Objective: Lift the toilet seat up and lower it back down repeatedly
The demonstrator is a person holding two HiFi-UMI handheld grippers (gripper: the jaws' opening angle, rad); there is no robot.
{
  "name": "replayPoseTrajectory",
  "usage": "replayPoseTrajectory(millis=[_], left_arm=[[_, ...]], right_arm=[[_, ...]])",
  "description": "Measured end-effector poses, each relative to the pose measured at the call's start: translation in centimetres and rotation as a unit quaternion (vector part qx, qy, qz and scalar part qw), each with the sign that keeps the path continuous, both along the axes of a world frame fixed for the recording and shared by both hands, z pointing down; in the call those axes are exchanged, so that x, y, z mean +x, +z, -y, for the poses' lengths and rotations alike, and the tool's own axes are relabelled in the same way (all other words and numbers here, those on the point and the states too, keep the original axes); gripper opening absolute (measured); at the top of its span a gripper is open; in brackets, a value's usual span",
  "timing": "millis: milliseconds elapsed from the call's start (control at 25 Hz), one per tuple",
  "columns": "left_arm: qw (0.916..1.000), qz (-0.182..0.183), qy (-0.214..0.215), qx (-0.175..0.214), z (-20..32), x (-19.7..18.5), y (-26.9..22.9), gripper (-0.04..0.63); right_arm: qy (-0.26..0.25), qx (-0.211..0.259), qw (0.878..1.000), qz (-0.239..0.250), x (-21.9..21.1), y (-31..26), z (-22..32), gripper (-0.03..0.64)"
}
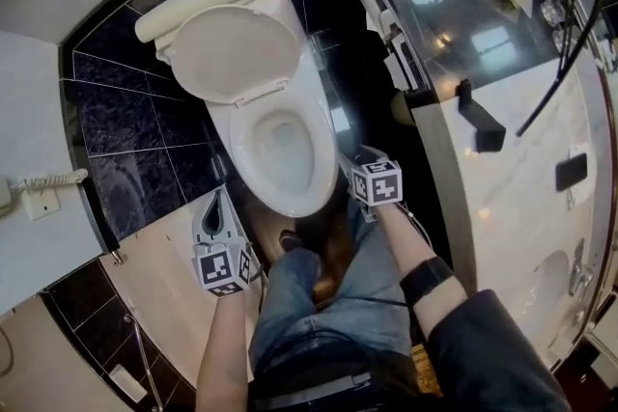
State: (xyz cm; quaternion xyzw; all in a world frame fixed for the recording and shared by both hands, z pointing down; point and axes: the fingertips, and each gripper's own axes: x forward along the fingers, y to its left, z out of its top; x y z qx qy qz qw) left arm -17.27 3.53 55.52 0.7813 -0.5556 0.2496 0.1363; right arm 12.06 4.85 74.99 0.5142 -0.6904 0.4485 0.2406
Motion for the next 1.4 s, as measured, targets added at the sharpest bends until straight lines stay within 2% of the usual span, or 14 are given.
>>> replayPoseTrajectory(millis=[120,360,680,960,1080,1400], left_arm=[[0.9999,0.005,0.01,-0.012,-0.5,1.0,2.9,0.0],[0.9995,0.008,0.024,-0.017,-0.8,2.0,7.7,0.0],[0.9989,0.019,0.032,-0.029,-1.5,1.5,11.1,0.0],[0.9982,0.025,0.03,-0.046,-2.3,0.7,13.2,0.0],[0.9979,0.026,0.026,-0.054,-2.4,0.3,13.9,0.0],[0.9969,0.021,0.024,-0.072,-2.5,0.3,15.5,0.0]], right_arm=[[0.02,-0.03,0.999,0.016,0.2,4.7,-1.5,0.212],[0.043,-0.057,0.997,0.041,-0.2,12.0,-3.0,0.212],[0.056,-0.091,0.991,0.08,-2.8,18.9,-4.2,0.212],[0.092,-0.107,0.982,0.122,-4.0,21.8,-4.1,0.209],[0.106,-0.114,0.978,0.141,-4.6,22.7,-4.1,0.167],[0.136,-0.112,0.969,0.175,-4.5,22.4,-3.8,0.148]])
